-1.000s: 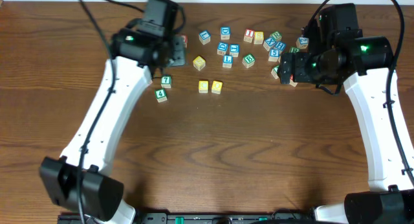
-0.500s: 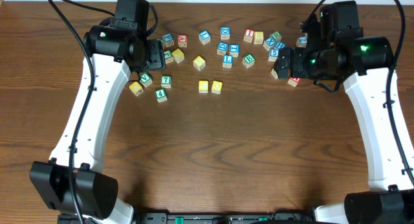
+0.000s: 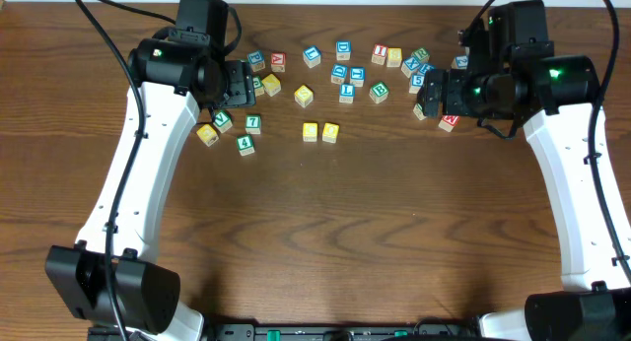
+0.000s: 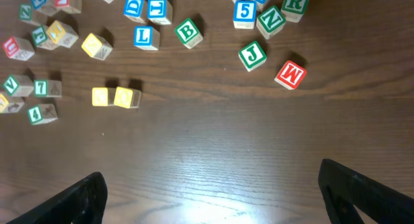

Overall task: Spell out CORL
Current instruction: 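Release the O block and raise the left gripper back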

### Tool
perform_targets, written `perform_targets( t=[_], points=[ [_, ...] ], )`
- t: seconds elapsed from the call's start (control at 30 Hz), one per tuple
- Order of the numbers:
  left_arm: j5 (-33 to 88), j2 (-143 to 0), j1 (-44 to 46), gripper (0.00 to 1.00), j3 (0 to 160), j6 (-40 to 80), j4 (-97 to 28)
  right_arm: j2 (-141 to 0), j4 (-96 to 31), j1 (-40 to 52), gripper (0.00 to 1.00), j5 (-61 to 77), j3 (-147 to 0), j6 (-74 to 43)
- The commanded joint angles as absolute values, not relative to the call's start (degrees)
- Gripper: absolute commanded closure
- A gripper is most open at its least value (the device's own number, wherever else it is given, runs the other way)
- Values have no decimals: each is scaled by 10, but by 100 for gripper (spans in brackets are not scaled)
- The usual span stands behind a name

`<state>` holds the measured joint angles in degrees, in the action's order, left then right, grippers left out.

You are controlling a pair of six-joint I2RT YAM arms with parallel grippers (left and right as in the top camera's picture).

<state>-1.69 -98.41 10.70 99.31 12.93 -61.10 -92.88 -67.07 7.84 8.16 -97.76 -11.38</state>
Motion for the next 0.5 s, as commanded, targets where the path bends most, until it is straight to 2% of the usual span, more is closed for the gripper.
perform_targets(
  t=[0.0, 0.47],
  points=[
    [-21, -977, 106, 21, 992, 116, -612, -931, -668, 80, 1, 87, -977, -140],
    [-22, -977, 106, 21, 987, 116, -612, -932, -663, 80, 1, 85, -977, -174]
  ],
)
